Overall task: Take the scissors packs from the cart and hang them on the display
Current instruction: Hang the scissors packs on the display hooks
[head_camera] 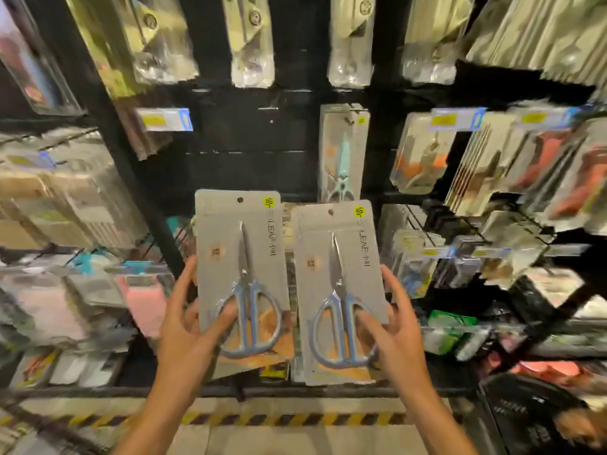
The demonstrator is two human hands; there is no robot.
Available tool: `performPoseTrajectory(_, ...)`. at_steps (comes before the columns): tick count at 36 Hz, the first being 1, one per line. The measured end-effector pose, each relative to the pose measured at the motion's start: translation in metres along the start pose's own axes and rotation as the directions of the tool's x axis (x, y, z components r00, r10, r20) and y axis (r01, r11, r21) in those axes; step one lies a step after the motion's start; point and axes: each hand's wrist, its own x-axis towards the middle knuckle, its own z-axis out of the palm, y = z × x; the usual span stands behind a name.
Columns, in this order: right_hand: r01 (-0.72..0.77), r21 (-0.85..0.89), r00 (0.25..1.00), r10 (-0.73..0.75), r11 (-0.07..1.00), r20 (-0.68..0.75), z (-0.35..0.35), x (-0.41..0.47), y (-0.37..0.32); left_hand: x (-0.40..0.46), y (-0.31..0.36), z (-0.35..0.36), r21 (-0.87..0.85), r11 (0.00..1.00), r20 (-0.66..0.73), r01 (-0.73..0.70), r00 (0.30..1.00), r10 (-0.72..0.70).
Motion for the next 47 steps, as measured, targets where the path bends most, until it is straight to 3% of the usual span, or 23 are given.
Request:
performPoseTrajectory(12, 0.067, -0.093, 0.991, -0.077, 0.993, -0.107, -0.012, 0.059, -0.004, 0.063, 0.008, 0.040, -0.033, 0.997, 0.115, -0.072, 0.991, 0.075)
performPoseTrajectory(27, 0.117, -0.047, 0.957, -0.126, 0.992, -0.260, 0.008, 0.119, -0.015, 0.157, 0.007, 0.061, -0.060, 0.993, 0.254, -0.099, 0.961, 0.111)
performPoseTrajectory(47, 0.169, 0.015, 0.974, -0.165, 0.985, -0.155, -0.020, 0.214, -0.015, 0.193, 0.011, 0.097, -0.060, 0.980, 0.132, -0.190, 0.972, 0.197)
